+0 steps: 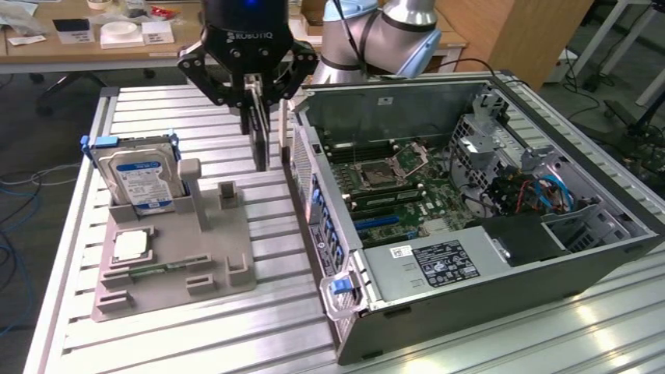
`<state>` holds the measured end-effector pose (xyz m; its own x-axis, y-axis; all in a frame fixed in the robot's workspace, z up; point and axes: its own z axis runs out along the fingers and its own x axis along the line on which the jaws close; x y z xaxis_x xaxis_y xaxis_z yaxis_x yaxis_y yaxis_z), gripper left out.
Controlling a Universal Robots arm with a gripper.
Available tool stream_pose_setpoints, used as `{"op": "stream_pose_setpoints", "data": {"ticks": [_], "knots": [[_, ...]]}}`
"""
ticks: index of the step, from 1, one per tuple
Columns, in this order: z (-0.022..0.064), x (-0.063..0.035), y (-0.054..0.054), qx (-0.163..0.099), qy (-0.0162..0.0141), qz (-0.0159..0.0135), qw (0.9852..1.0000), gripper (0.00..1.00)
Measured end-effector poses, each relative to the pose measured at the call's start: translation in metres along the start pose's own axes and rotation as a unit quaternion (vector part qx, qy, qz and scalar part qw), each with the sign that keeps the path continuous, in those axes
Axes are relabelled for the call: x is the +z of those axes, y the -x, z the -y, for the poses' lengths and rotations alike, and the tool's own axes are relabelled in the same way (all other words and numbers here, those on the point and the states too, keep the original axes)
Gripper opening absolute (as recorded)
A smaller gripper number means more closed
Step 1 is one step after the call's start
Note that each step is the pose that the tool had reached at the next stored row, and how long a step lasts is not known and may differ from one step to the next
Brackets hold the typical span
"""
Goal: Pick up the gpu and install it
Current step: 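Pick up the gpu and move the gpu toward the slot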
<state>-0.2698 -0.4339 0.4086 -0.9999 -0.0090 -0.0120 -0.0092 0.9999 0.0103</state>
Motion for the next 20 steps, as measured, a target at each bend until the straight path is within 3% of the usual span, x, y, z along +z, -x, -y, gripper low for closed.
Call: {"op": "stream_pose_setpoints", "data": {"ticks": [20], "knots": [[0.0004,0.0004,0.041,0.000,0.0000,0.0000,1.0000,0.28]]}}
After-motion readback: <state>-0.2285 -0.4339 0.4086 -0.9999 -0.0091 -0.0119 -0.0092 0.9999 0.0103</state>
